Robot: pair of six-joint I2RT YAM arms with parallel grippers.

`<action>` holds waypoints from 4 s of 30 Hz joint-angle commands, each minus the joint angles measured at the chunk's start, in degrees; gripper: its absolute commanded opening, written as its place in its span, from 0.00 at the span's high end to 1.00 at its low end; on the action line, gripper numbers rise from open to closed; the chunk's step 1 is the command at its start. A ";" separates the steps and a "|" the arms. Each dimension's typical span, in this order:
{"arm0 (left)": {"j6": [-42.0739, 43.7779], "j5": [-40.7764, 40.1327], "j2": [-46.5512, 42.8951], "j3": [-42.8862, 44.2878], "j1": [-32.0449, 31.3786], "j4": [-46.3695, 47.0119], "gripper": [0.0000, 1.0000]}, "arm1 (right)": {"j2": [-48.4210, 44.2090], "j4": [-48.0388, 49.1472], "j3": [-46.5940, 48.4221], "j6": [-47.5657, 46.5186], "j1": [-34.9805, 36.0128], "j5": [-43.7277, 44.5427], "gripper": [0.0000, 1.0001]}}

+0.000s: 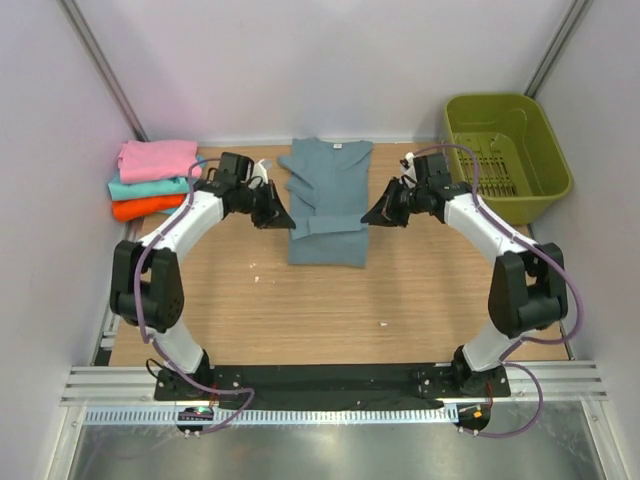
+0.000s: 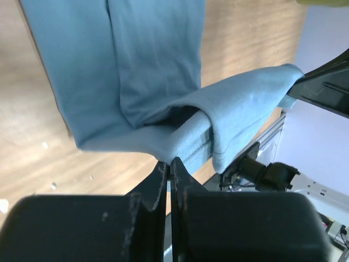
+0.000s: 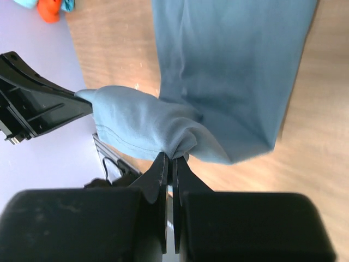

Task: Fold and stack the t-shirts
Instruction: Fold the tshirt

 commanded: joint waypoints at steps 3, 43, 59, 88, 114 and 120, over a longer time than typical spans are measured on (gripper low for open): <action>2.75 1.96 9.49 11.72 1.01 1.86 1.00 | 8.82 5.42 9.75 -1.43 -0.99 -0.13 0.98; -5.94 11.01 20.93 5.14 7.77 0.19 0.23 | 14.64 11.40 -6.84 3.32 -3.01 -5.49 0.45; -7.35 10.57 27.19 9.01 6.02 2.57 0.29 | 22.63 16.76 -2.89 5.16 -2.31 -2.77 0.44; -6.65 11.80 5.76 -2.07 -4.43 2.84 1.00 | 1.64 7.21 -13.43 2.27 -3.98 -6.45 0.98; 4.34 6.35 8.18 15.11 3.64 -2.44 1.00 | 7.23 10.08 8.94 -2.22 -4.07 -4.26 0.98; 9.07 -10.89 23.92 38.51 3.99 -0.69 0.46 | 25.08 12.99 32.84 -3.44 -5.21 1.87 0.48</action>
